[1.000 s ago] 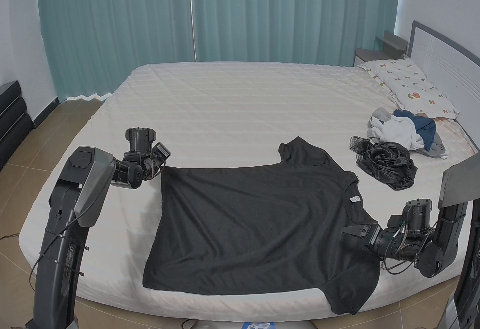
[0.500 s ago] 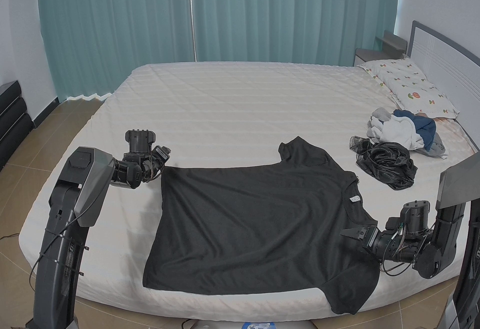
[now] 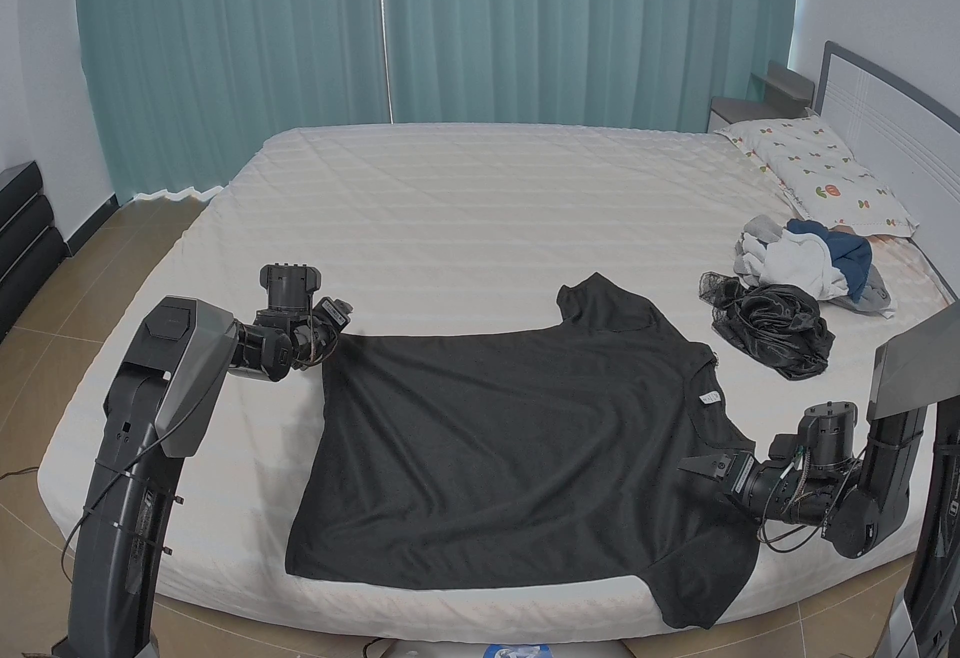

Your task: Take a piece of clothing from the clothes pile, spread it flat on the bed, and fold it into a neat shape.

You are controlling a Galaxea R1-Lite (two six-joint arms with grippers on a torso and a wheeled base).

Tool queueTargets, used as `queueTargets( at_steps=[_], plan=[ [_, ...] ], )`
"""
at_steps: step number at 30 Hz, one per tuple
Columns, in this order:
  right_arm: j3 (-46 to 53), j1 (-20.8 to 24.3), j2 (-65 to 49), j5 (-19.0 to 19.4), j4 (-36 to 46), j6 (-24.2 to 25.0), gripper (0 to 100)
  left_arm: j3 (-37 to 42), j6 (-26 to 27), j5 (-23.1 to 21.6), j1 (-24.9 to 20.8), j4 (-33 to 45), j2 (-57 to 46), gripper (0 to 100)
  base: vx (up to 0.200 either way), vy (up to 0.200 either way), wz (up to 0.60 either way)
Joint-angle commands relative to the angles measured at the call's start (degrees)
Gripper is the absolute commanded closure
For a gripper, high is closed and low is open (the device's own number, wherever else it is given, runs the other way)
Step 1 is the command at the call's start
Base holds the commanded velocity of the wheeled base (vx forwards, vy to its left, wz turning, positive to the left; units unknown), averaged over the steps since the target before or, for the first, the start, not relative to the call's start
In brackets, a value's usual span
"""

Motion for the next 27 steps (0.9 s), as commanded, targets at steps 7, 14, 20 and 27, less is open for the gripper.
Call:
queueTargets(
  at_steps=[7, 14, 20, 27],
  plan=[
    [-0.07, 0.14, 0.48, 0.04, -0.03, 0.0, 0, -0.91, 0.08, -0.23, 0.43, -0.8, 0.67, 100, 0.0, 0.0, 0.0],
    [-0.16, -0.12, 0.39, 0.04, -0.03, 0.0, 0, -0.91, -0.09, 0.74, 0.7, -3.88, 0.4, 100, 0.0, 0.0, 0.0],
    [0.02, -0.03, 0.57, 0.04, -0.91, 0.0, 0, -0.91, 0.0, 1.53, 0.87, -6.78, 0.75, 100, 0.0, 0.0, 0.0],
    [0.02, 0.14, 1.01, 0.04, -1.26, 0.09, 0, -0.91, 0.35, 1.44, 1.31, -6.6, 1.02, 100, 0.0, 0.0, 0.0]
  ],
)
